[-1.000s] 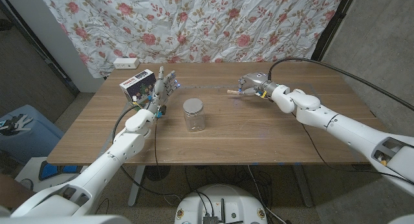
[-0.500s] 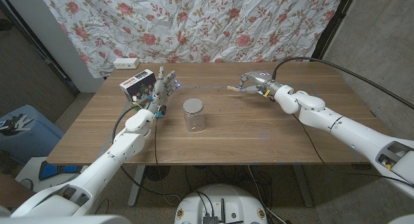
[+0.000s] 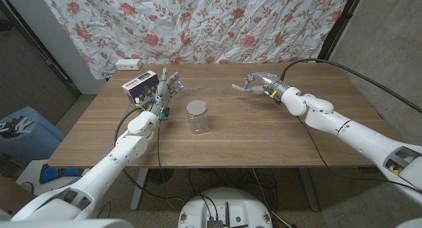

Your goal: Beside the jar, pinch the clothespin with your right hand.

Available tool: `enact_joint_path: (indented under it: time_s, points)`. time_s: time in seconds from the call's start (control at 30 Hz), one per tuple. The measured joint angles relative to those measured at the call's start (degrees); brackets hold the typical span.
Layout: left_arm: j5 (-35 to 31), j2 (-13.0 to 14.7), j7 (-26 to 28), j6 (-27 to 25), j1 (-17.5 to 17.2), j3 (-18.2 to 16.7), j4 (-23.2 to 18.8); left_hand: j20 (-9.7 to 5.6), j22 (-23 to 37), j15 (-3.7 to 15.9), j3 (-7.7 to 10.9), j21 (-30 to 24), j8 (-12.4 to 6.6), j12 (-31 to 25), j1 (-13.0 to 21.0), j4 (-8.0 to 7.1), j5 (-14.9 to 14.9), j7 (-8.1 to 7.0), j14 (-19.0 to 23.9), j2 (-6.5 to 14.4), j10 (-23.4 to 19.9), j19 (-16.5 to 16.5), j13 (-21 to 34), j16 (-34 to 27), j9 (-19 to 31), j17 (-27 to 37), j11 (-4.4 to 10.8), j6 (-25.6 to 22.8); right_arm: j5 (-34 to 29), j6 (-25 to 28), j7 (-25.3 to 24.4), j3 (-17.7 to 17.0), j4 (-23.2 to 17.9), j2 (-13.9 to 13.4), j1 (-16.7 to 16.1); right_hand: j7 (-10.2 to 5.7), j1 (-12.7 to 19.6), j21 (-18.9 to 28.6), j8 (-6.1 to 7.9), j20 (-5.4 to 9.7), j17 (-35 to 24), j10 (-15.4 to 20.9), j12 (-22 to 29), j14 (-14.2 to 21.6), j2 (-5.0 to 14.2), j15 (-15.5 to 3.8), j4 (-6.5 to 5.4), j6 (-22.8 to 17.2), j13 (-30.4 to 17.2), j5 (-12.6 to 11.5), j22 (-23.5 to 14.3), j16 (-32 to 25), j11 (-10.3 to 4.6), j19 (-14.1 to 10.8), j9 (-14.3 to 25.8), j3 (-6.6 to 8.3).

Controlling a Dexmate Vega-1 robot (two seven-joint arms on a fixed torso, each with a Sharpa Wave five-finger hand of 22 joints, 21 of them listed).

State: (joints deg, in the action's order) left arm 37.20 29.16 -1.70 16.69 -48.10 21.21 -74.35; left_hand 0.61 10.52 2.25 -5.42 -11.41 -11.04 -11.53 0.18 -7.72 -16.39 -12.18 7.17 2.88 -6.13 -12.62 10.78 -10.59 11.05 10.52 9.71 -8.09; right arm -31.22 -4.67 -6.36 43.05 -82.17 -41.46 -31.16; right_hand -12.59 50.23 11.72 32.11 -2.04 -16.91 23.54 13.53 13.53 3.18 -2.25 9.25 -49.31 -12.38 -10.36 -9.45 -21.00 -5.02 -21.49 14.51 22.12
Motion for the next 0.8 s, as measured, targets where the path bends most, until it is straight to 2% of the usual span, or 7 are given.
enact_joint_path:
  time_s: [0.07,0.47,0.8]
  points:
    - [0.00,0.01,0.00,0.00,0.00,0.00,0.01,0.00,0.00,0.00,0.00,0.00,0.00,0.00,0.00,0.00,0.00,0.00,0.00,0.00,0.00,0.00,0.00,0.00,0.00,0.00,0.00,0.00,1.03,-0.19,0.02,-0.21,0.11,0.08,-0.15,0.00,0.00,0.00,0.38,0.00,0.00,0.00,0.00,0.00,0.00,0.00,0.00,0.00,0.00,0.00,0.00,0.00,0.00,0.00,-0.02,0.00]
    - [0.02,0.01,-0.04,0.02,0.02,0.00,0.02,0.00,0.00,0.00,0.00,0.00,0.00,0.00,0.00,0.00,0.00,0.00,0.00,0.00,0.00,0.00,0.00,0.00,0.00,0.00,0.00,0.00,5.93,-1.15,-0.28,-2.03,0.99,0.64,-1.54,-0.01,0.00,0.00,0.38,-0.42,0.01,0.00,0.00,0.00,0.00,0.00,0.00,-0.65,0.00,0.00,0.00,0.00,0.00,-0.41,-0.03,0.00]
    - [0.05,0.02,-0.07,0.02,0.02,0.00,0.02,0.00,0.00,0.00,0.00,0.00,0.00,0.00,0.00,0.00,0.00,0.00,0.00,0.00,0.00,0.00,0.00,0.00,0.00,0.00,0.00,0.00,10.95,-2.56,-1.25,-3.64,1.71,1.07,-3.05,0.20,0.01,0.00,0.38,-0.01,-0.27,0.00,-0.24,0.00,0.01,0.00,0.09,-0.85,0.00,0.00,0.00,-0.45,0.00,-0.82,-0.48,-0.40]
